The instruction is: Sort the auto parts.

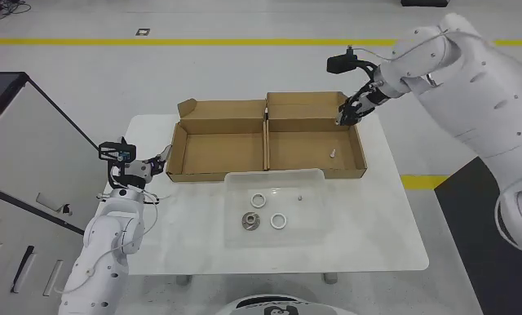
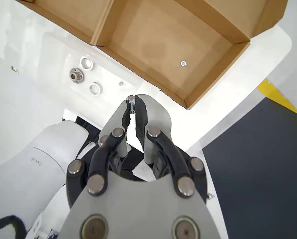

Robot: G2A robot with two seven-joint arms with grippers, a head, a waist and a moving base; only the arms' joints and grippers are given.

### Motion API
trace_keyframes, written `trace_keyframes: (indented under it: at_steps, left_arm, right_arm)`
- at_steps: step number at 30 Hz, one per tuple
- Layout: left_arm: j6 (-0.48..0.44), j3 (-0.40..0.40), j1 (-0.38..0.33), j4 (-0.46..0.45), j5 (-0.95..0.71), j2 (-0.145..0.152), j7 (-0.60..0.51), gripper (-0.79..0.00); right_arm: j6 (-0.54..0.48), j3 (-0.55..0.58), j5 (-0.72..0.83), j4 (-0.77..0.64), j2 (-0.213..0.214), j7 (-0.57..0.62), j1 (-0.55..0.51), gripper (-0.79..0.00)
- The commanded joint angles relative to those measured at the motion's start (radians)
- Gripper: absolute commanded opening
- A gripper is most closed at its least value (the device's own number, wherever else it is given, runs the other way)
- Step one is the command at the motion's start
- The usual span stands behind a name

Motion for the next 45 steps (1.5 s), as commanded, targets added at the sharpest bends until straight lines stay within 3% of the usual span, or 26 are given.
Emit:
trace_keyframes:
  at_steps: [1,7,21,25,33,45]
  left_arm:
    - [0.0,0.0,0.0,0.0,0.0,0.0,0.0,0.0]
    - [0.0,0.0,0.0,0.0,0.0,0.0,0.0,0.0]
    - [0.0,0.0,0.0,0.0,0.0,0.0,0.0,0.0]
    - [0.0,0.0,0.0,0.0,0.0,0.0,0.0,0.0]
    - [0.0,0.0,0.0,0.0,0.0,0.0,0.0,0.0]
    - [0.0,0.0,0.0,0.0,0.0,0.0,0.0,0.0]
  right_arm:
    - [0.006,-0.026,-0.02,0.02,-0.008,0.0,0.014,-0.785]
    - [-0.005,-0.064,-0.045,0.075,-0.04,-0.014,0.027,-0.785]
    - [-0.007,-0.063,-0.044,0.078,-0.042,-0.014,0.028,-0.785]
    - [0.045,-0.091,-0.084,0.067,-0.053,-0.077,-0.017,-0.785]
    - [0.157,-0.197,-0.148,0.16,-0.151,-0.191,-0.069,-0.785]
    - [0.263,-0.277,-0.16,0.473,-0.346,-0.338,-0.103,-0.785]
